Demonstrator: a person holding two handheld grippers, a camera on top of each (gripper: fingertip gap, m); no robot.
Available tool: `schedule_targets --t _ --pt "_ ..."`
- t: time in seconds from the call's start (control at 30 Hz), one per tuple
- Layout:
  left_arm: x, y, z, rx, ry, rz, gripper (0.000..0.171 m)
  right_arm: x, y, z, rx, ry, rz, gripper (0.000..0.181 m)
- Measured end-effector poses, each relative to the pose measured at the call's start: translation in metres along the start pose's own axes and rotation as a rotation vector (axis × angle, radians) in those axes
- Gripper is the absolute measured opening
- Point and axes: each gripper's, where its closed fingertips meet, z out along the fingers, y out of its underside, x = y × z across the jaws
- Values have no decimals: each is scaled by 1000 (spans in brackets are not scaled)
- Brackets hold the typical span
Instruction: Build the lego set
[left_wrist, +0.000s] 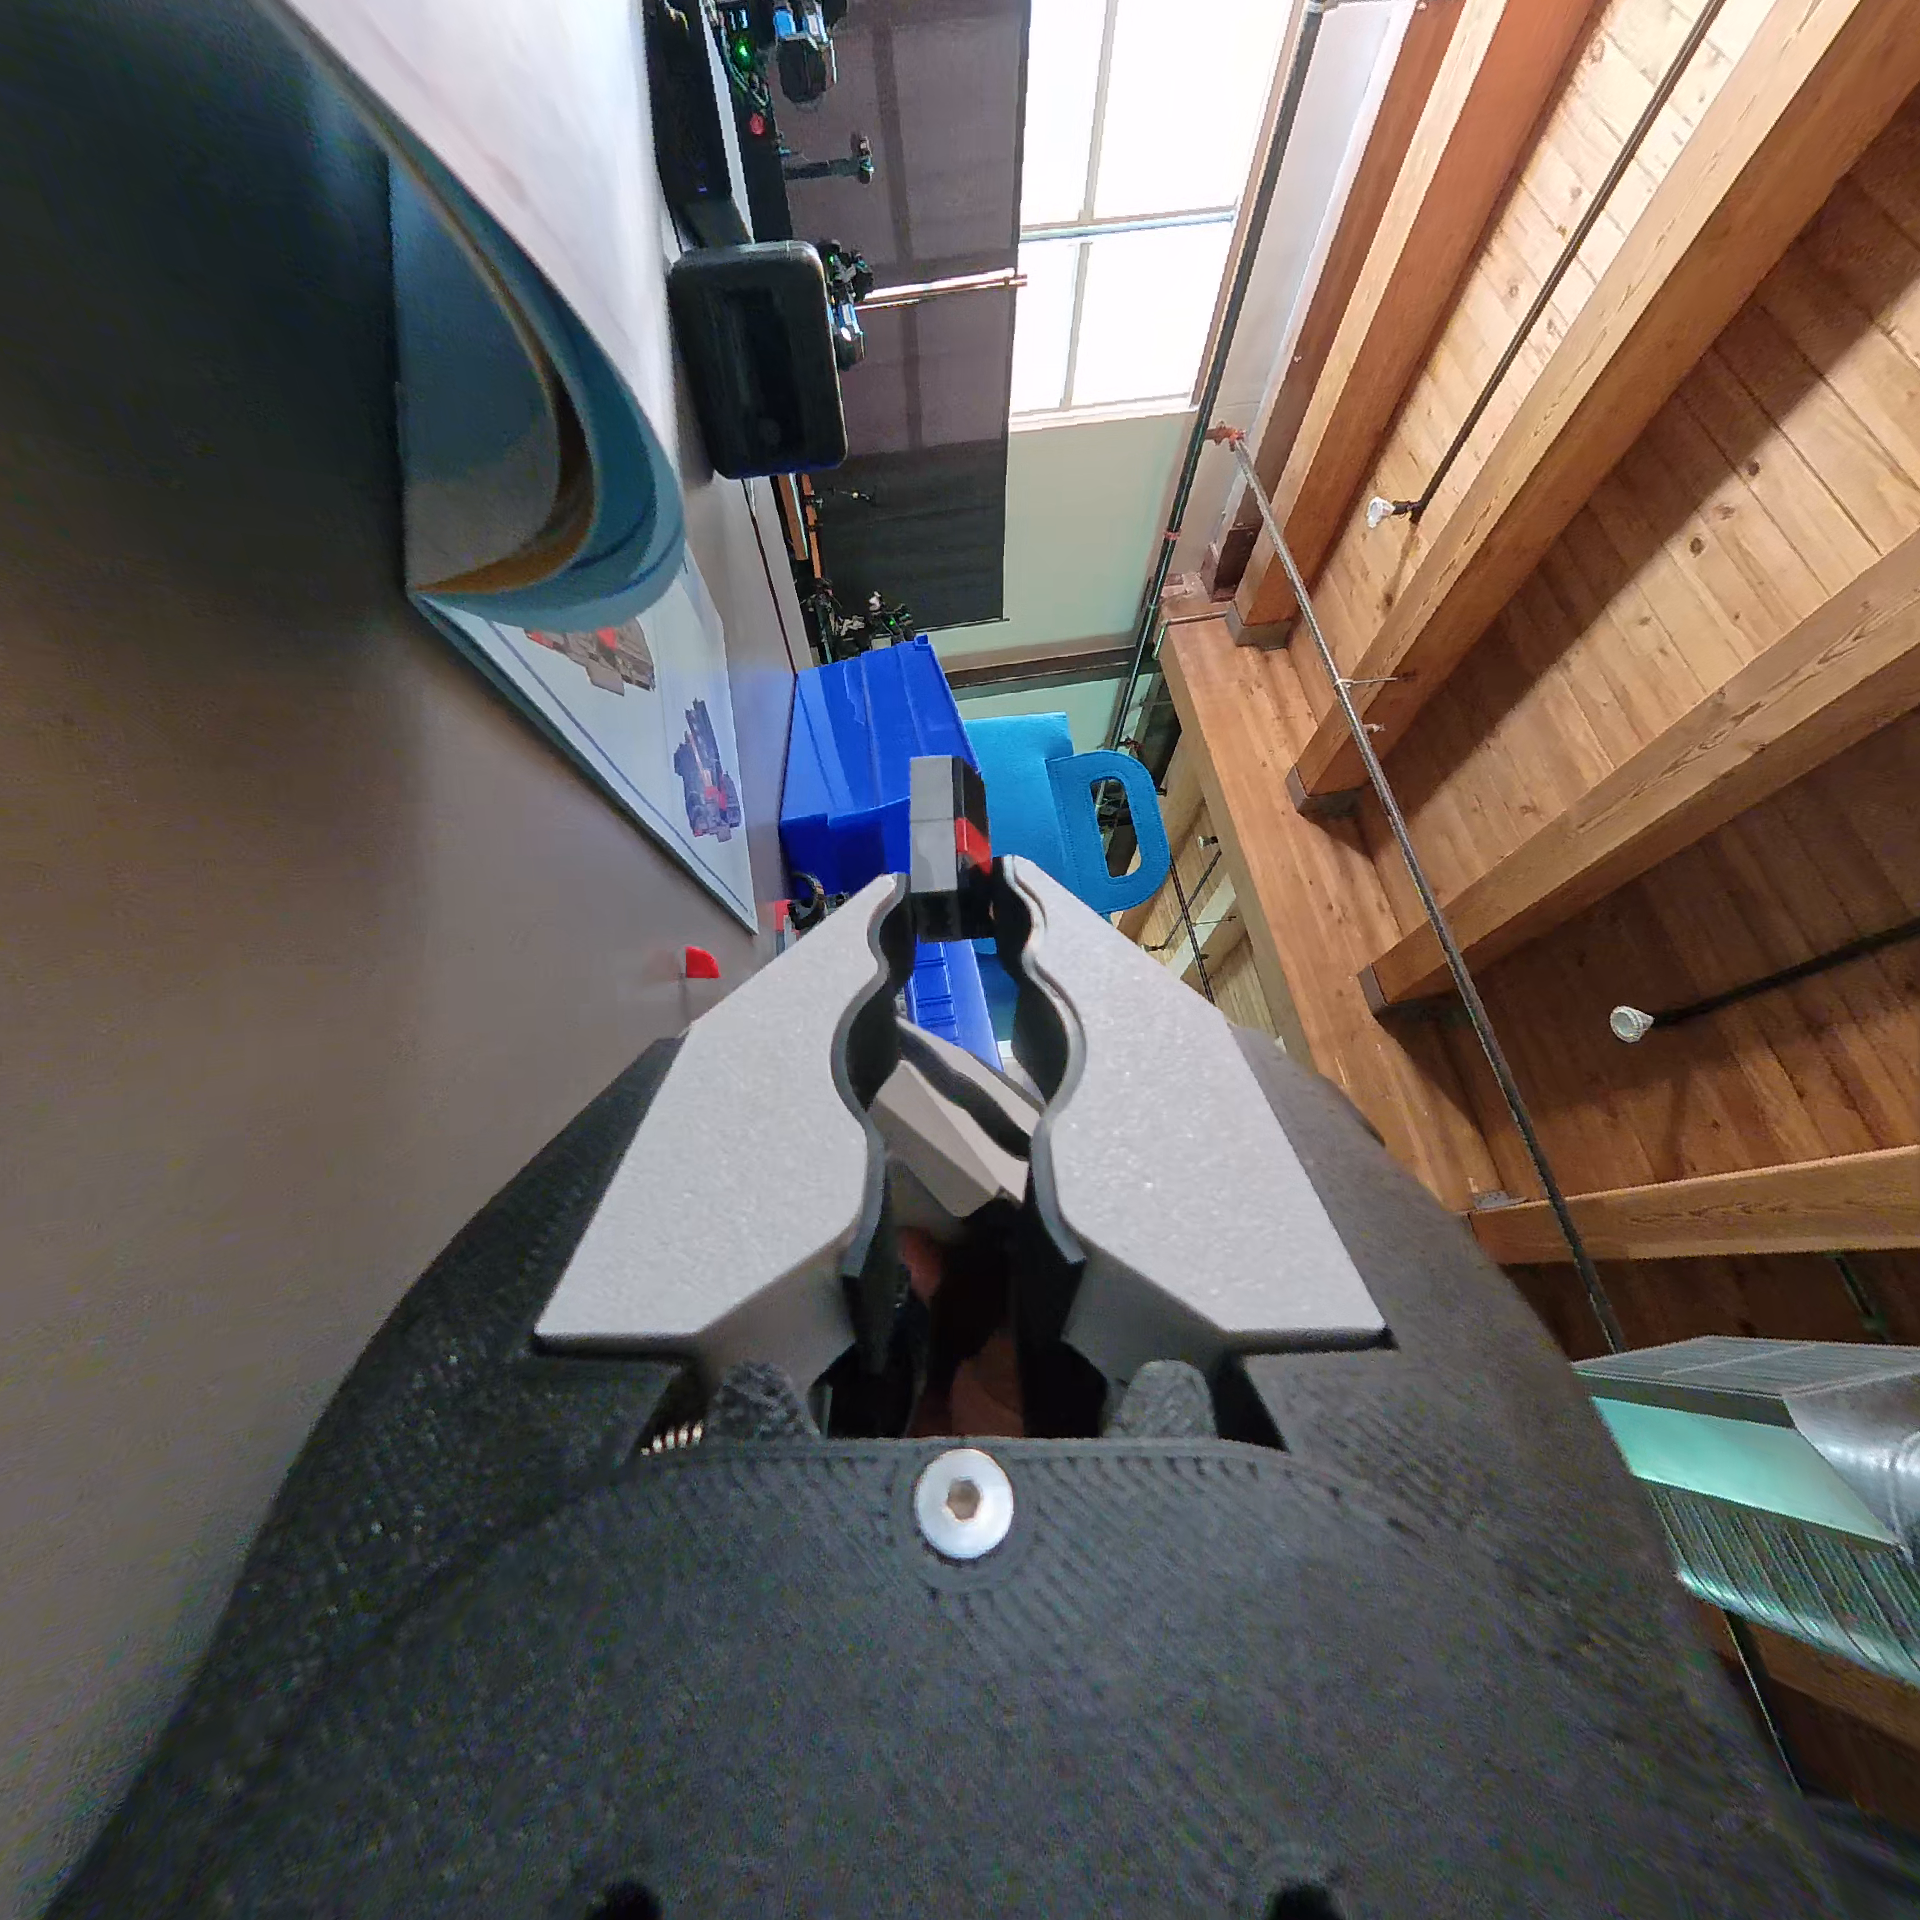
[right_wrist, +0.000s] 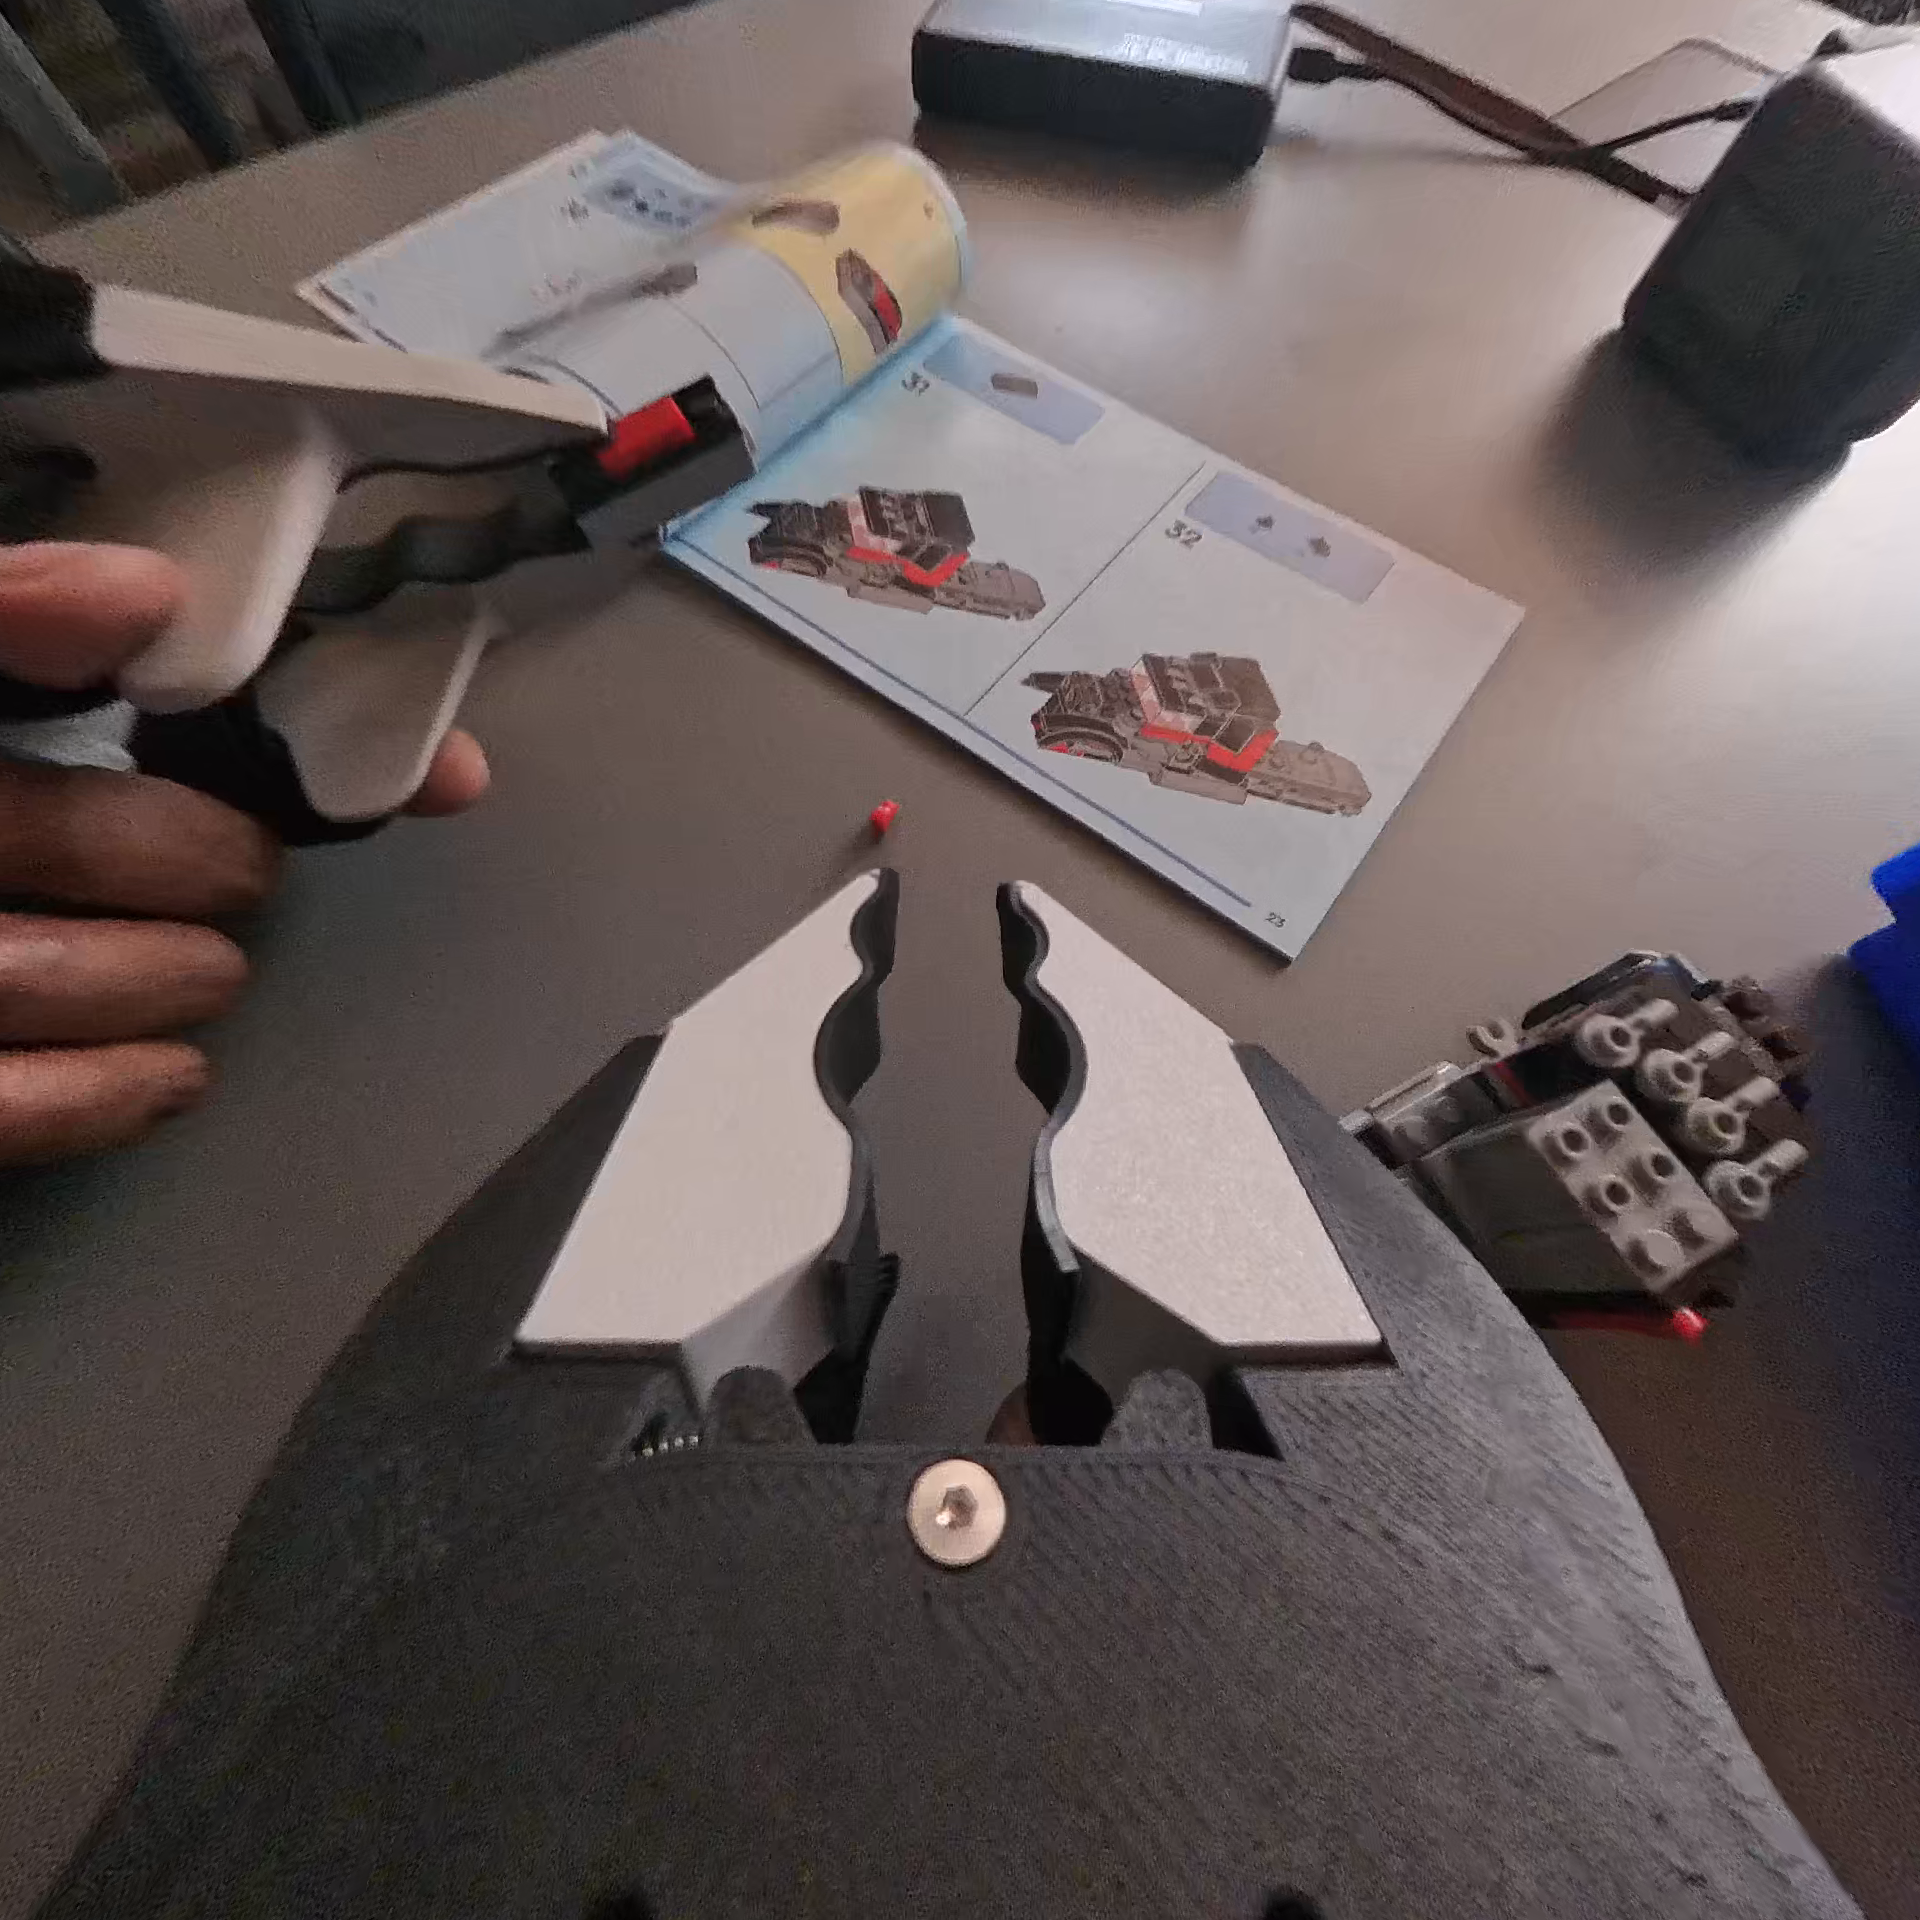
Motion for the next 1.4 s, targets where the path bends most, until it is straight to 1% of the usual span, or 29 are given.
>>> schedule_targets --t 0.1,0.27,0.73,0.87,1.0,1.1,1.4 --pt "0 0 0 2 1 1 15 -3 4 9 -62 3 -43 19" --pt "0 0 0 0 3 0 15 -12 5 22 -111 -29 -110 17" --pt "1 0 0 -2 8 -6 15 -38 -2 37 -128 -109 -218 16" --pt "1 0 -1 -1 8 -6 15 -28 -5 34 -125 -75 -209 16" --pt "1 0 -1 -1 8 -5 15 -21 2 35 -179 -72 -168 16" --pt "1 0 -1 -1 8 -5 15 -25 3 37 -189 -91 -150 17" --pt "1 0 -1 -2 9 -5 15 -40 2 39 -178 -137 -169 17"
